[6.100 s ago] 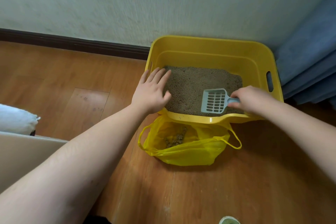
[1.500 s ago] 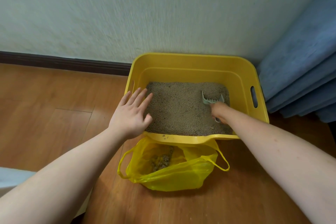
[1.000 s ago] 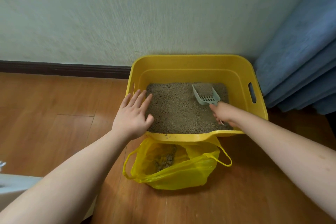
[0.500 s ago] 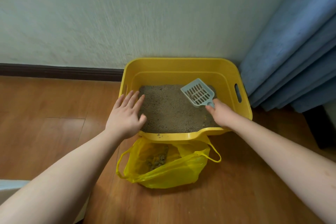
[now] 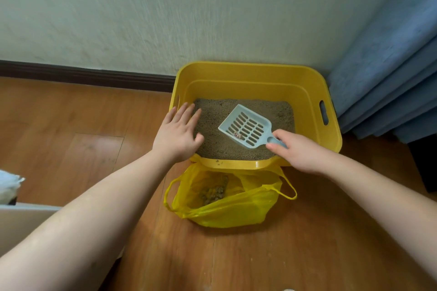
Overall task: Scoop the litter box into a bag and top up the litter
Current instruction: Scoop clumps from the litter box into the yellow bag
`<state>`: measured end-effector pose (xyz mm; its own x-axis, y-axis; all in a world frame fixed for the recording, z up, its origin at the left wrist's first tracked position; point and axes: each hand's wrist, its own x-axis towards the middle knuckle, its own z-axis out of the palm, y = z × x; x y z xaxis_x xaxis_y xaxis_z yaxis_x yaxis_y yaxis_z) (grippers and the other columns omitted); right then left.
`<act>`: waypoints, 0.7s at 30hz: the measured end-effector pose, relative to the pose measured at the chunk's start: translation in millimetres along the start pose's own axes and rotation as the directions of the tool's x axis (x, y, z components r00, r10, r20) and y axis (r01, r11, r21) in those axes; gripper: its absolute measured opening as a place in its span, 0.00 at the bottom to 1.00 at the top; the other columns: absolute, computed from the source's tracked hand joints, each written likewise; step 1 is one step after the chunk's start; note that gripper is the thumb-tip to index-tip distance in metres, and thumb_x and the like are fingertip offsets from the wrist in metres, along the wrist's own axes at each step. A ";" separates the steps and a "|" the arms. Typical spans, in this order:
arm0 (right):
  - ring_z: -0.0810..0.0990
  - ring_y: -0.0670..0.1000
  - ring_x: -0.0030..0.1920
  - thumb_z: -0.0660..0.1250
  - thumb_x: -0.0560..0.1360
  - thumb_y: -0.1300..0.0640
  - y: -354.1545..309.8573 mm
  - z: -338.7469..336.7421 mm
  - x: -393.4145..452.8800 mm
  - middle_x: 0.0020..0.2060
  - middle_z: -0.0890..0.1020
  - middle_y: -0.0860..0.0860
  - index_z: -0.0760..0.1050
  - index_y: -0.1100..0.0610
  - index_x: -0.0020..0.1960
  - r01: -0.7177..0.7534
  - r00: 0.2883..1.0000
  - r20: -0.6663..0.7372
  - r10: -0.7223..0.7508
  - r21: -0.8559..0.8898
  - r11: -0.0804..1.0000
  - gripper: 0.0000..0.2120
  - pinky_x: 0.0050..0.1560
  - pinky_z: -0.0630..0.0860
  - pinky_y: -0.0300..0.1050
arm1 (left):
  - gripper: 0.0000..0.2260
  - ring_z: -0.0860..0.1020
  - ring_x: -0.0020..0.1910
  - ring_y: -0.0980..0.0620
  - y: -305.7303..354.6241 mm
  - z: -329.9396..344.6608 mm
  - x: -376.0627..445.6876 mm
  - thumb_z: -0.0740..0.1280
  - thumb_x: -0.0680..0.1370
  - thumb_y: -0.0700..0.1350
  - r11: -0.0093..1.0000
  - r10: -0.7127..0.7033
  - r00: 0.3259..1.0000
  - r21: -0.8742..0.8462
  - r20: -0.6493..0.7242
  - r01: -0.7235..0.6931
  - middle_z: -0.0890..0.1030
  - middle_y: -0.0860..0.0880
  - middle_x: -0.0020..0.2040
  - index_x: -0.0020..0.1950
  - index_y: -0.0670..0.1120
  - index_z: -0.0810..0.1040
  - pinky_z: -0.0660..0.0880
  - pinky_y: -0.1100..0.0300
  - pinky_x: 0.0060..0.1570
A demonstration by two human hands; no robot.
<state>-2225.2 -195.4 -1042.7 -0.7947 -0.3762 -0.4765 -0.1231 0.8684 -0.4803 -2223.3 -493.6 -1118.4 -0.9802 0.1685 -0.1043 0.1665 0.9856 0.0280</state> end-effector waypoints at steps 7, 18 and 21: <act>0.77 0.54 0.43 0.55 0.81 0.47 -7.1 48.2 -16.4 0.44 0.78 0.51 0.65 0.54 0.59 0.019 0.997 -0.067 -0.047 -0.369 0.929 0.12 0.38 0.69 0.48 | 0.30 0.46 0.79 0.50 1.2 -2.0 -0.4 0.41 0.79 0.56 1.000 0.000 1.000 -0.023 0.005 0.000 0.53 0.47 0.80 0.80 0.50 0.53 0.41 0.51 0.77; 0.76 0.57 0.34 0.70 0.71 0.59 18.5 96.8 -10.8 0.32 0.76 0.53 0.75 0.55 0.45 0.223 0.873 -0.139 -0.468 -0.740 0.635 0.05 0.31 0.66 0.47 | 0.31 0.50 0.79 0.49 1.7 -0.5 -1.4 0.41 0.77 0.56 1.000 0.002 1.000 -0.019 -0.024 -0.003 0.56 0.46 0.80 0.80 0.48 0.55 0.44 0.50 0.77; 0.74 0.56 0.32 0.60 0.69 0.64 19.6 100.1 -11.9 0.31 0.75 0.53 0.77 0.56 0.44 0.229 0.793 -0.175 -0.583 -0.802 0.552 0.09 0.31 0.65 0.47 | 0.30 0.49 0.79 0.49 0.9 0.2 -1.0 0.42 0.78 0.55 1.000 0.003 1.000 -0.015 -0.016 -0.003 0.56 0.46 0.80 0.80 0.49 0.55 0.43 0.50 0.77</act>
<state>-2158.6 -206.2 -1120.1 -0.6628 -0.7481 0.0310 -0.7263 0.6525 0.2162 -2222.1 -492.9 -1118.5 -0.9813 0.1713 -0.0879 0.1680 0.9848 0.0433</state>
